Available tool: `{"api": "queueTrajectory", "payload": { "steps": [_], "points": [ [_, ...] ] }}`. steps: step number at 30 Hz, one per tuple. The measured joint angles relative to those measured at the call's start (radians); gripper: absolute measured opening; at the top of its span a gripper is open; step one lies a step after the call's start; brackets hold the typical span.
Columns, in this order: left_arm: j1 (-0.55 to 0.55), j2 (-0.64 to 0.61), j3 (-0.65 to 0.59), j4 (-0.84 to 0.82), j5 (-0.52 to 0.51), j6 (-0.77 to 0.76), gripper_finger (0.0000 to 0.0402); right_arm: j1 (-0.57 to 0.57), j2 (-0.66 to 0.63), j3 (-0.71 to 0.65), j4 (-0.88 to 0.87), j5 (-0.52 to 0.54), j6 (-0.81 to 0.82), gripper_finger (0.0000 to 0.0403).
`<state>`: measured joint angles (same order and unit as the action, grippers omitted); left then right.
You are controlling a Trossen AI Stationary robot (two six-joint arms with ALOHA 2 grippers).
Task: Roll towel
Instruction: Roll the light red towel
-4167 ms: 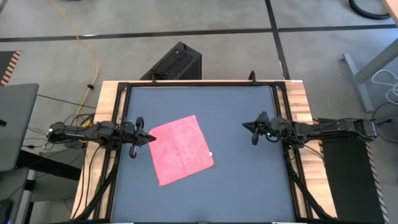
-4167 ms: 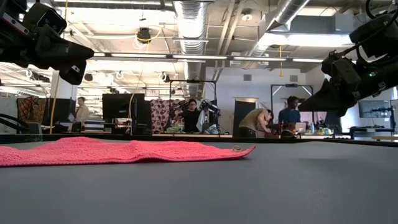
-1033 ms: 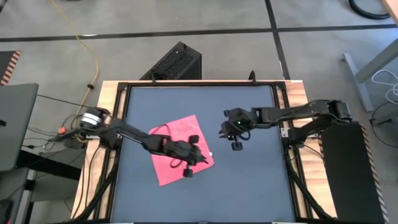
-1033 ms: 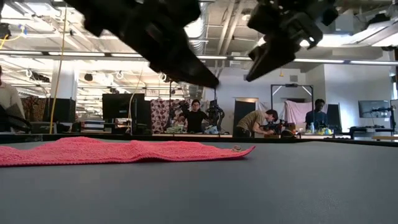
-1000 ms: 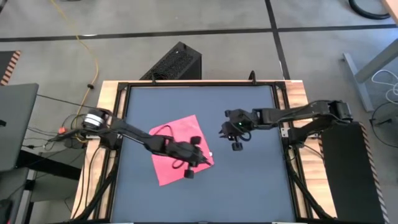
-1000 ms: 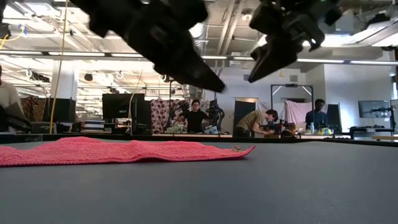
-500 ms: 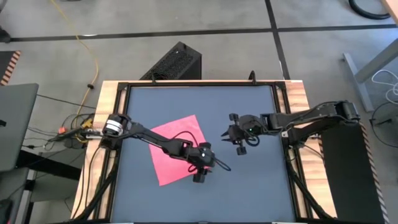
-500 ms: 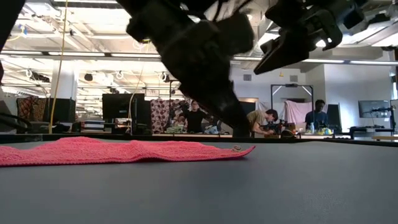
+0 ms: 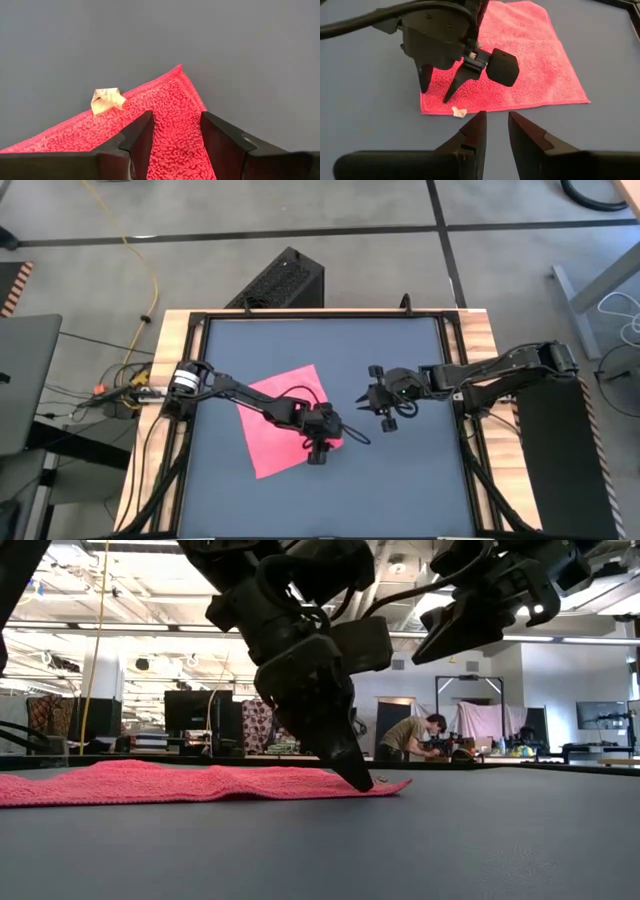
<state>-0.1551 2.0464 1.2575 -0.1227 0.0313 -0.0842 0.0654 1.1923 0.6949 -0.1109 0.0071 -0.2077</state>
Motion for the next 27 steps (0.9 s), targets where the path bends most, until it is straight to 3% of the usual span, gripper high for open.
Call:
{"api": "queueTrajectory", "payload": {
  "steps": [7,13,22,27],
  "points": [
    [-0.003,0.012,-0.002,-0.059,-0.021,0.009,0.0121,0.001,0.000,0.000,0.021,0.000,0.000,0.0107],
    [-0.009,0.004,0.001,-0.150,-0.035,-0.049,0.0014,-0.005,0.000,0.000,0.021,0.001,-0.026,0.0107],
    [-0.122,-0.131,-0.009,-0.240,-0.088,-0.017,0.0000,-0.060,0.014,0.001,0.036,0.001,-0.072,0.0107],
    [-0.209,-0.195,-0.006,-0.318,-0.120,-0.096,0.0000,-0.111,0.122,0.002,0.185,-0.042,-0.206,0.0107]
  ]
}}
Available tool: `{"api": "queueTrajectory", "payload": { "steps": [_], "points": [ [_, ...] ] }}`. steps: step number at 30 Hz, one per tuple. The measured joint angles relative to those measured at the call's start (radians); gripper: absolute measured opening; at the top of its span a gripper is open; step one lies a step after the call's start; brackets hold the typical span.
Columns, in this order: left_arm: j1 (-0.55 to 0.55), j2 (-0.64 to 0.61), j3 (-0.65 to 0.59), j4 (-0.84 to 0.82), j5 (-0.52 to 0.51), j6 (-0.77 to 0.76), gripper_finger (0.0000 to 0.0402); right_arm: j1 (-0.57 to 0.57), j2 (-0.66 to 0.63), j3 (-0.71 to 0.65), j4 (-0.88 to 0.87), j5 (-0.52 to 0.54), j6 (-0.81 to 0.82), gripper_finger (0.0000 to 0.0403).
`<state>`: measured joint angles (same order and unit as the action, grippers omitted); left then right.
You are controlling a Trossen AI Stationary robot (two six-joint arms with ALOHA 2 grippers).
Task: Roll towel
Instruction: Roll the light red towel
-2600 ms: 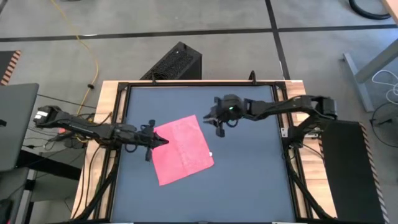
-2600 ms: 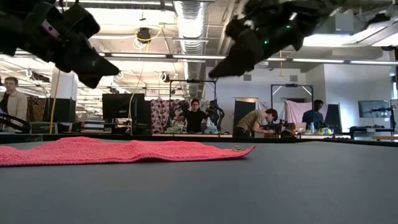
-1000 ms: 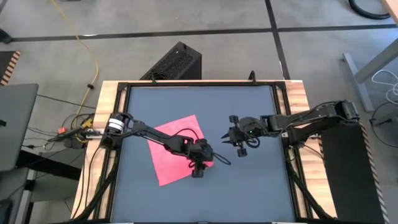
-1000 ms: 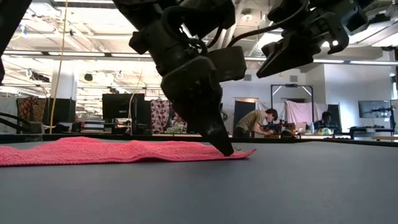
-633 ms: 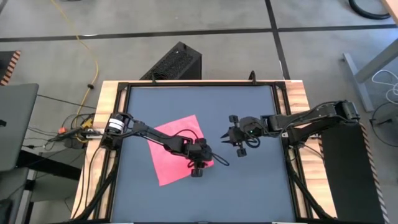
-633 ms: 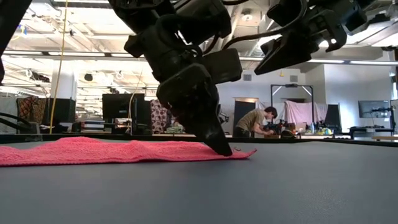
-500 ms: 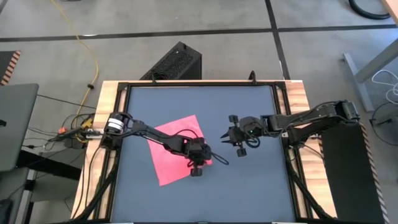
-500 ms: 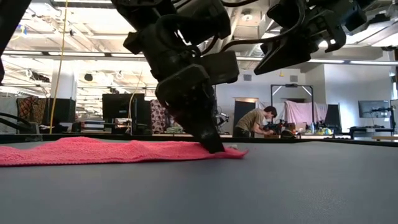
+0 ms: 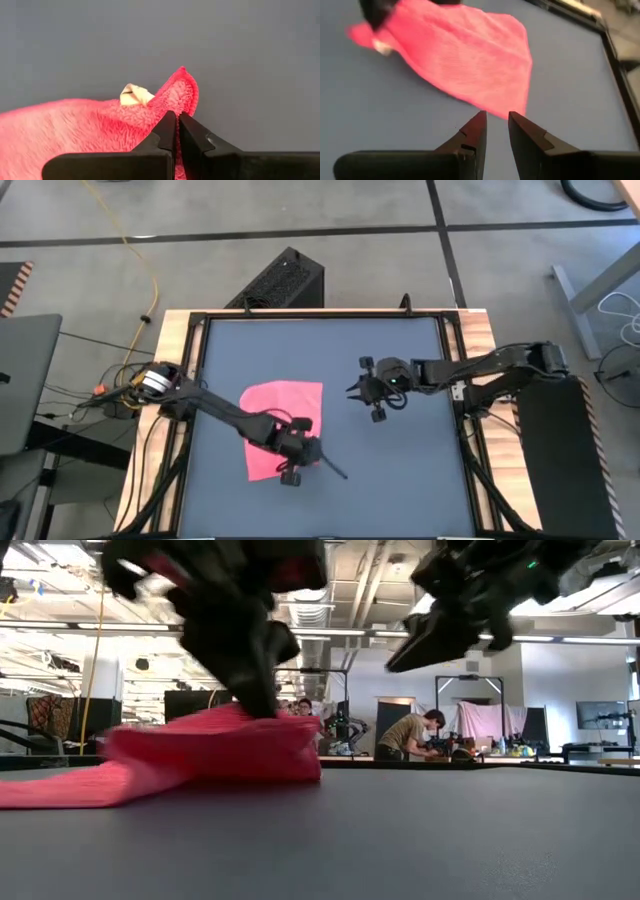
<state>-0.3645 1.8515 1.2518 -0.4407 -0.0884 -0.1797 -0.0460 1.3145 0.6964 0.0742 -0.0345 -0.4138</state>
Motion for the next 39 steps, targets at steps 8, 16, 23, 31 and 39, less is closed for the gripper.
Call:
{"api": "queueTrajectory", "payload": {
  "steps": [8,16,23,31,39],
  "points": [
    [-0.076,0.009,0.000,-0.019,-0.069,-0.162,0.0000,-0.029,0.277,0.039,0.190,-0.018,-0.176,0.0110],
    [-0.094,0.009,0.000,-0.019,-0.101,-0.238,0.0000,-0.019,0.450,0.194,0.086,-0.022,-0.235,0.0154],
    [-0.095,0.008,0.001,-0.018,-0.103,-0.261,0.0000,-0.049,0.597,0.379,-0.073,-0.050,-0.318,0.0201],
    [-0.109,0.005,0.001,-0.028,-0.137,-0.268,0.0000,-0.111,0.682,0.477,-0.224,-0.111,-0.317,0.0151],
    [-0.120,-0.071,0.001,-0.050,-0.275,-0.224,0.0000,-0.120,0.602,0.463,-0.377,-0.090,-0.256,0.0019]
  ]
}}
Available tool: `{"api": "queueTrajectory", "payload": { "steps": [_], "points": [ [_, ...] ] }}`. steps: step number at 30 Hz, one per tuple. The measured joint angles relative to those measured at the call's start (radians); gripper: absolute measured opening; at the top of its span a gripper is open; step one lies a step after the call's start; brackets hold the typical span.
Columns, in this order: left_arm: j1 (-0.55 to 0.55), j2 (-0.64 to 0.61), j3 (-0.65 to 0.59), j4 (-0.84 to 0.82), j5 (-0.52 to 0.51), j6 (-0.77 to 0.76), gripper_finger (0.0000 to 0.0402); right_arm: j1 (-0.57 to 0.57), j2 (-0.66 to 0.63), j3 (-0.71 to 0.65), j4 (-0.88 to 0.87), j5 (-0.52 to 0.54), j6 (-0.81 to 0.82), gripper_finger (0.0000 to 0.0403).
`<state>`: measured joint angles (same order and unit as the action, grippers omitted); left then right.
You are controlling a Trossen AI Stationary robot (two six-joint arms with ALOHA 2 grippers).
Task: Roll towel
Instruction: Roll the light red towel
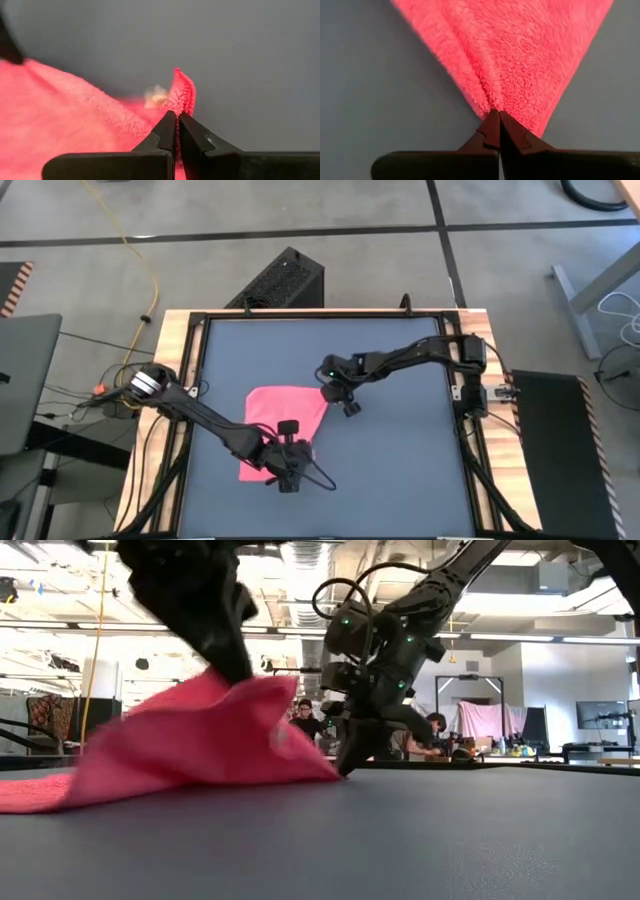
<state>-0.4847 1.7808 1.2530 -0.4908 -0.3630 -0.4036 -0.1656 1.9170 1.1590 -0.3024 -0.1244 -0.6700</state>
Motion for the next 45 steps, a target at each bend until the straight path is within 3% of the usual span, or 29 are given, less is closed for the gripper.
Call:
{"api": "queueTrajectory", "payload": {
  "steps": [7,14,21,27,33,42,45],
  "points": [
    [-0.014,-0.139,0.000,0.053,-0.122,0.093,0.0000,0.004,-0.211,-0.001,-0.179,0.002,0.049,0.0009],
    [0.017,-0.215,0.001,0.136,-0.158,0.228,0.0000,-0.002,-0.473,-0.001,-0.338,0.000,0.096,0.0009],
    [0.065,-0.257,0.001,0.309,-0.146,0.370,0.0000,-0.001,-0.739,-0.001,-0.403,0.007,0.177,0.0009],
    [0.078,-0.258,0.001,0.423,-0.110,0.461,0.0000,0.002,-0.899,0.000,-0.387,0.116,0.393,0.0009],
    [0.081,-0.258,0.001,0.208,-0.189,0.331,0.0000,-0.009,-0.847,-0.016,-0.390,0.168,0.479,0.0009],
    [0.093,-0.242,0.001,-0.068,-0.242,0.153,0.0000,-0.092,-0.497,-0.051,-0.088,0.180,0.381,0.0009],
    [0.113,-0.241,-0.002,-0.173,-0.247,0.081,0.0000,-0.117,-0.416,-0.054,-0.089,0.177,0.378,0.0009]
  ]
}}
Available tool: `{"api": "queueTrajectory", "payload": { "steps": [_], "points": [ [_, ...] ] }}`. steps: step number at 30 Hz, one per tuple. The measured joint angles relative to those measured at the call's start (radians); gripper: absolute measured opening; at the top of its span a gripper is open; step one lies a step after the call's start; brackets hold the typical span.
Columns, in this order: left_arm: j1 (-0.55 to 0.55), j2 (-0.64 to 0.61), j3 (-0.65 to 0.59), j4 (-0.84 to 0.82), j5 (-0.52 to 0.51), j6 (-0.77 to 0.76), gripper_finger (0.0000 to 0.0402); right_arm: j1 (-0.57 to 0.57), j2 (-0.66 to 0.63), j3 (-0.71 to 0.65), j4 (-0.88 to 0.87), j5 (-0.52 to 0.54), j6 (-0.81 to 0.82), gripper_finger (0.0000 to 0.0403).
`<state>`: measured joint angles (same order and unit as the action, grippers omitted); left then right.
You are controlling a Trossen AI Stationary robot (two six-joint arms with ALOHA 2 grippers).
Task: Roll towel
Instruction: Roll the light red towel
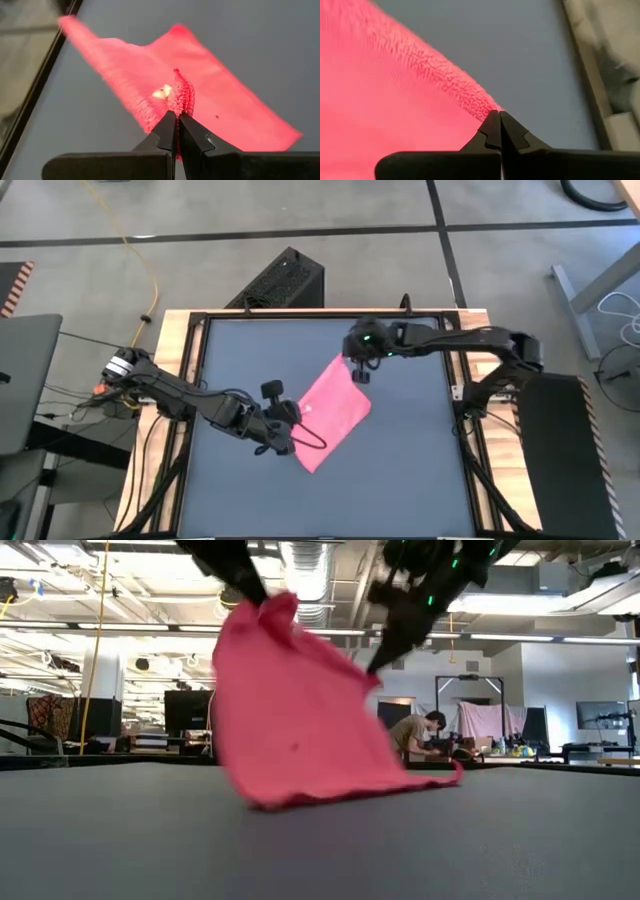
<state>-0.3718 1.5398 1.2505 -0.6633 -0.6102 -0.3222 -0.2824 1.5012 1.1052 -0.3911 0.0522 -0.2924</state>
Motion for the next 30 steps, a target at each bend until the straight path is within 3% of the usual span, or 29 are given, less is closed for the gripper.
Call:
{"api": "queueTrajectory", "payload": {
  "steps": [5,11,15,22,25,30],
  "points": [
    [0.038,0.002,-0.154,0.124,0.120,-0.015,0.0000,0.005,0.066,0.001,-0.047,-0.098,0.056,0.0009],
    [0.046,0.001,-0.298,0.362,0.341,0.005,0.0000,0.097,0.090,-0.001,-0.160,-0.109,0.130,0.0009],
    [0.039,0.000,-0.305,0.394,0.429,0.014,0.0000,0.154,0.097,0.001,-0.223,-0.109,0.204,0.0009],
    [0.040,0.000,-0.307,0.400,0.455,-0.014,0.0000,0.224,0.181,0.001,-0.199,-0.103,0.225,0.0009],
    [0.036,0.015,-0.307,0.419,0.521,-0.014,0.0003,0.237,0.222,0.000,-0.197,-0.099,0.227,0.0010],
    [0.022,0.075,-0.306,0.437,0.634,0.022,0.0041,0.236,0.259,0.000,-0.193,-0.079,0.235,0.0011]
  ]
}}
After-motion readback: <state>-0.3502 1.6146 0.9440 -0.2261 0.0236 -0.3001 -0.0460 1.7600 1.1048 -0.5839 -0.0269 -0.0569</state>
